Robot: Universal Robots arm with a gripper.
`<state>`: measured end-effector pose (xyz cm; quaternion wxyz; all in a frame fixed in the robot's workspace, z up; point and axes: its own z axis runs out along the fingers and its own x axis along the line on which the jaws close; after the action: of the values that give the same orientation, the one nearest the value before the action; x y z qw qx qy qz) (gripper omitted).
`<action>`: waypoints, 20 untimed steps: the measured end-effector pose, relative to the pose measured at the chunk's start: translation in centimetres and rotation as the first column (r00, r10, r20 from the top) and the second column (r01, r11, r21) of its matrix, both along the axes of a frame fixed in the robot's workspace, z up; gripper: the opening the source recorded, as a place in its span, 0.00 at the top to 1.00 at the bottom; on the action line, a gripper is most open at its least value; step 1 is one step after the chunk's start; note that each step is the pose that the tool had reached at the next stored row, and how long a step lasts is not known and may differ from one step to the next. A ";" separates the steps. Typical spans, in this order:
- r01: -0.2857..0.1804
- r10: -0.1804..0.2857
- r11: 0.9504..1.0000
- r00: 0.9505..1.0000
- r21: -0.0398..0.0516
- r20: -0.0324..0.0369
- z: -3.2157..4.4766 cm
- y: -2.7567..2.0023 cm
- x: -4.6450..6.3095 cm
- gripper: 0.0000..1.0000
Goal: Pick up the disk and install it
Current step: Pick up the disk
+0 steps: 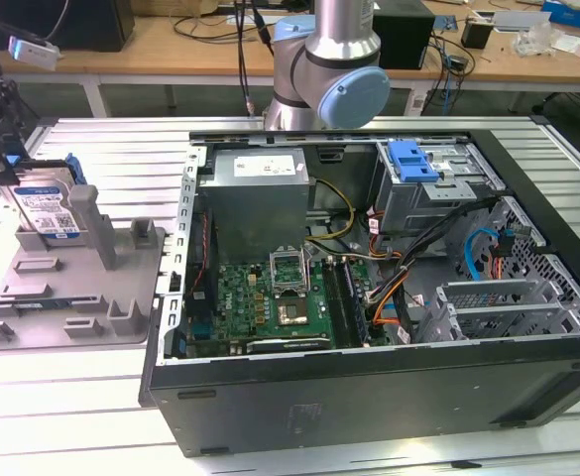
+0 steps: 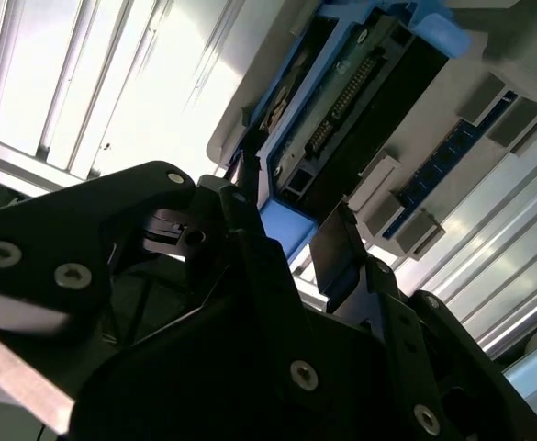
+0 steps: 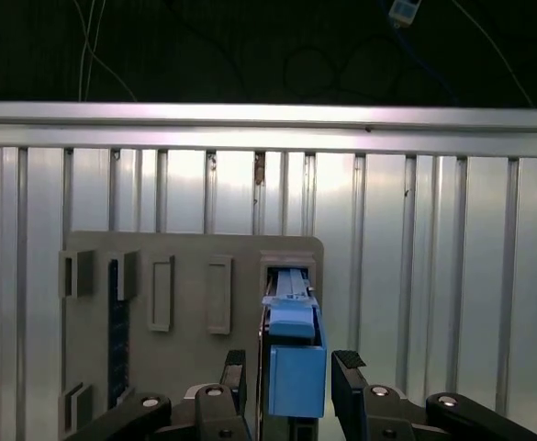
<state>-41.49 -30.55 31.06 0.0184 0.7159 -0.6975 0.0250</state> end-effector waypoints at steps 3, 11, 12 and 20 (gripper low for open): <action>0.009 -0.009 1.000 1.000 0.000 0.000 -0.12 0.00 0.0 0.50; 0.025 -0.025 1.000 1.000 0.000 0.000 -0.28 0.00 0.0 0.52; 0.027 -0.027 1.000 1.000 0.000 0.000 -0.30 0.00 0.0 0.59; 0.033 -0.033 0.999 0.999 0.000 0.000 -0.49 0.00 0.0 0.59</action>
<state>-41.49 -30.56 30.57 0.0188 0.7045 -0.7091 0.0248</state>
